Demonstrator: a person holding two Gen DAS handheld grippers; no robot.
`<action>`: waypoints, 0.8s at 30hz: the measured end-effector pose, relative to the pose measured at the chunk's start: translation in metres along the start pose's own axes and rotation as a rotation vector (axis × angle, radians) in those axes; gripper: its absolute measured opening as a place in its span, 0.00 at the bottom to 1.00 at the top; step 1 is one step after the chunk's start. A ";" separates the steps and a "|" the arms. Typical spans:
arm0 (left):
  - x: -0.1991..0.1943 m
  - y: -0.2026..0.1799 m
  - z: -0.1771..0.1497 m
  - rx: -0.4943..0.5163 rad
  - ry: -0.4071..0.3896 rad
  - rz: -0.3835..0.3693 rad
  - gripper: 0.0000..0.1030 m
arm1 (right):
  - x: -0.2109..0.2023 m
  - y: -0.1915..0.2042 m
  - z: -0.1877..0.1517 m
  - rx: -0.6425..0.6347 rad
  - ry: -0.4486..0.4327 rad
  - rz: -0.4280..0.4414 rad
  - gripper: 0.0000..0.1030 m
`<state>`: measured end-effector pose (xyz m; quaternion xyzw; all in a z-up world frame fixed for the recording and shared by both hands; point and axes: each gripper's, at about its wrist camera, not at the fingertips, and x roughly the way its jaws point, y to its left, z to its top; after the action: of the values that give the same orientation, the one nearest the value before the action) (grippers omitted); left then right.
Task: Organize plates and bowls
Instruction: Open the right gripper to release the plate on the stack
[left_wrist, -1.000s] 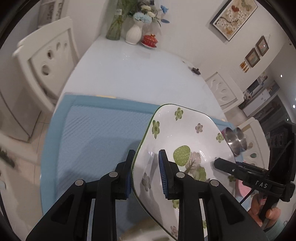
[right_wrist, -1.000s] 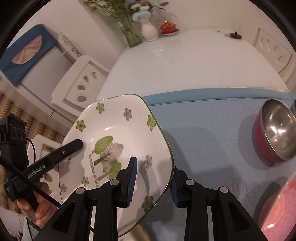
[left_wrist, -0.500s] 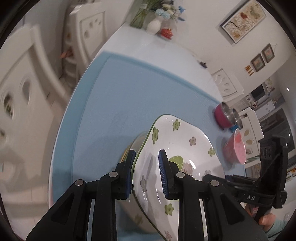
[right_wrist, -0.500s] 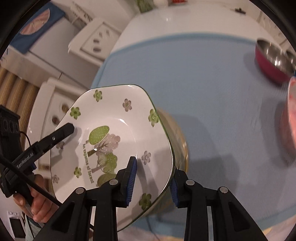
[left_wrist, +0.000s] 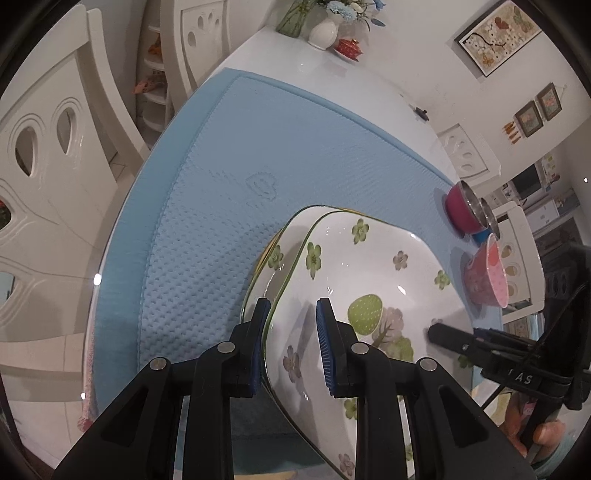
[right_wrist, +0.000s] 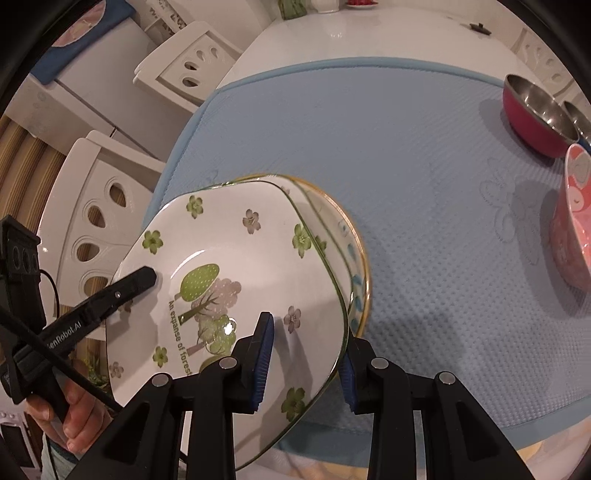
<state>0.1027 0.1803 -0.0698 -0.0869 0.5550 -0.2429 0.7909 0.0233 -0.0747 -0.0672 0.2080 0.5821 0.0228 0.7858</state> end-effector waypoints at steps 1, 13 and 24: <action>0.002 0.000 0.000 0.002 -0.001 0.003 0.20 | -0.001 -0.001 0.001 0.001 -0.003 -0.003 0.31; 0.014 -0.003 0.005 0.066 0.086 0.012 0.24 | 0.010 -0.014 0.001 0.086 0.018 -0.027 0.31; -0.007 0.008 0.013 0.090 0.036 0.146 0.30 | 0.008 0.004 0.002 0.008 -0.001 -0.095 0.31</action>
<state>0.1155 0.1888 -0.0627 -0.0060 0.5625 -0.2107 0.7995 0.0285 -0.0697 -0.0725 0.1833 0.5910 -0.0167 0.7854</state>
